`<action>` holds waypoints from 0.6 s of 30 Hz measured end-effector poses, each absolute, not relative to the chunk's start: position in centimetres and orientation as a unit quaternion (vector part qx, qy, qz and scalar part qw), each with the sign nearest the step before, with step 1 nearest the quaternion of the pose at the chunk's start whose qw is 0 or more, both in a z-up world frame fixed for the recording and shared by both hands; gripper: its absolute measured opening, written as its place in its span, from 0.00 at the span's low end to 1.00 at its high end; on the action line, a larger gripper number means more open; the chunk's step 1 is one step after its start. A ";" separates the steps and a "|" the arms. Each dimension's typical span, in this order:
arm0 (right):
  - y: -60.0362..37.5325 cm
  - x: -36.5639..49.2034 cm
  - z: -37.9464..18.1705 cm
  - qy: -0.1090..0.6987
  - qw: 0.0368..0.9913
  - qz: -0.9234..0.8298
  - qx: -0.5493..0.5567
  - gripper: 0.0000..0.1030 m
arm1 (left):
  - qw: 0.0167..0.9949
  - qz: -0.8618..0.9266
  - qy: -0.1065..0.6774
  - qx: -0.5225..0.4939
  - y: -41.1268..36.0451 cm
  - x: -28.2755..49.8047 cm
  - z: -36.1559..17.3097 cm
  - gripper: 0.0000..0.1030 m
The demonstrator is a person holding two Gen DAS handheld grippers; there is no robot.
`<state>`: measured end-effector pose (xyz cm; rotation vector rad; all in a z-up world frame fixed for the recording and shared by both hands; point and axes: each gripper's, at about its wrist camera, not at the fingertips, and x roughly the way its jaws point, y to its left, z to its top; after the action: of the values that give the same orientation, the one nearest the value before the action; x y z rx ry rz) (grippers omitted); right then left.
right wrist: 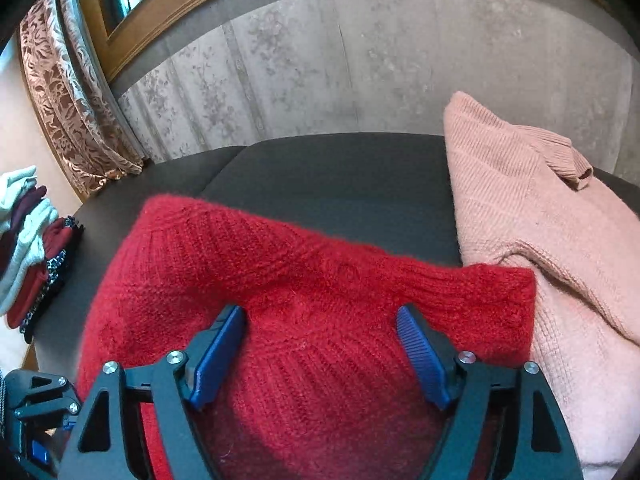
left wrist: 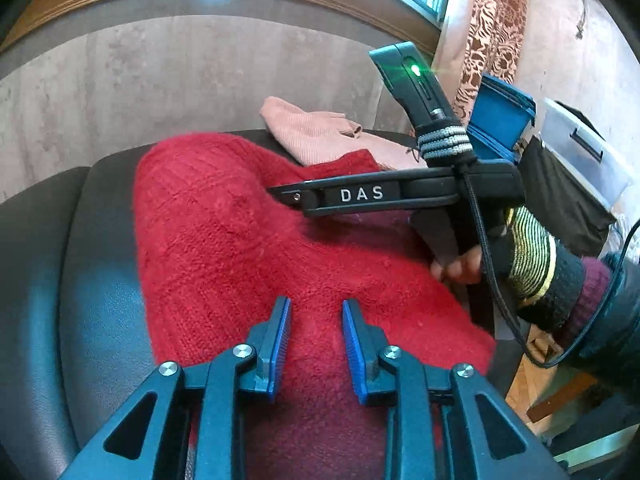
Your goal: Fold clothes
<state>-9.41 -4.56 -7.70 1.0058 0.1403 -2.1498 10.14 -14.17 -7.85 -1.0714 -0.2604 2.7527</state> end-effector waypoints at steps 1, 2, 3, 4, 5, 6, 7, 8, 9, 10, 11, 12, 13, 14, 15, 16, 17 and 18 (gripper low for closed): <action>-4.4 -9.5 -7.5 0.049 0.376 -0.838 0.392 0.79 | 0.089 0.923 -0.106 -0.359 -14.6 10.1 -7.4 0.27; -4.1 -9.5 -7.2 0.042 0.380 -0.835 0.394 0.80 | 0.089 0.922 -0.125 -0.356 -15.2 10.1 -6.9 0.26; -3.8 -9.4 -6.8 0.035 0.384 -0.833 0.396 0.81 | 0.085 0.923 -0.140 -0.349 -15.8 10.1 -6.2 0.26; -3.4 -9.1 -6.2 0.030 0.387 -0.832 0.396 0.84 | 0.080 0.924 -0.153 -0.341 -16.6 10.1 -5.3 0.26; -2.9 -8.4 -5.4 0.029 0.390 -0.835 0.388 0.88 | 0.072 0.927 -0.166 -0.329 -17.6 9.9 -4.3 0.26; -2.5 -7.7 -4.7 0.028 0.393 -0.837 0.380 0.89 | 0.066 0.929 -0.177 -0.319 -18.4 9.7 -3.4 0.26; -2.1 -7.0 -4.0 0.028 0.398 -0.838 0.373 0.89 | 0.062 0.930 -0.184 -0.312 -19.2 9.2 -2.7 0.26; -1.4 -6.1 -3.6 0.030 0.409 -0.834 0.369 0.90 | 0.058 0.931 -0.190 -0.305 -20.1 8.7 -1.8 0.26; -0.8 -5.3 -3.2 0.031 0.420 -0.831 0.364 0.90 | 0.055 0.932 -0.190 -0.302 -20.6 8.1 -1.2 0.26; -0.1 -4.4 -2.9 0.034 0.431 -0.827 0.360 0.91 | 0.055 0.934 -0.182 -0.303 -20.8 7.1 -0.8 0.27; 0.5 -3.5 -3.1 0.042 0.443 -0.821 0.358 0.91 | 0.056 0.935 -0.174 -0.305 -20.9 6.1 -0.4 0.27; 1.0 -2.6 -3.5 0.054 0.454 -0.812 0.362 0.92 | 0.058 0.934 -0.165 -0.313 -20.7 4.9 -0.5 0.27; 1.3 -2.0 -4.2 0.067 0.457 -0.804 0.374 0.92 | 0.060 0.931 -0.153 -0.325 -20.5 3.5 -0.8 0.27; 1.6 -1.5 -5.0 0.079 0.459 -0.797 0.385 0.92 | 0.055 0.926 -0.144 -0.344 -20.3 2.0 -1.5 0.27; 2.1 -1.1 -6.3 0.088 0.456 -0.792 0.396 0.93 | 0.046 0.919 -0.135 -0.368 -20.1 0.5 -2.7 0.26; 2.6 -0.7 -7.6 0.097 0.453 -0.787 0.407 0.93 | 0.038 0.913 -0.129 -0.384 -20.0 -0.6 -3.7 0.26; 3.2 -0.4 -8.6 0.102 0.452 -0.785 0.412 0.93 | 0.030 0.910 -0.125 -0.395 -19.8 -1.4 -4.7 0.27; 3.9 0.0 -9.0 0.095 0.459 -0.789 0.397 0.93 | 0.022 0.906 -0.120 -0.405 -19.7 -2.3 -5.7 0.29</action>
<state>0.01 3.94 -9.02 0.9787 0.2329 -1.9426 -2.26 -19.74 -5.70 -1.2555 -0.3724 2.8067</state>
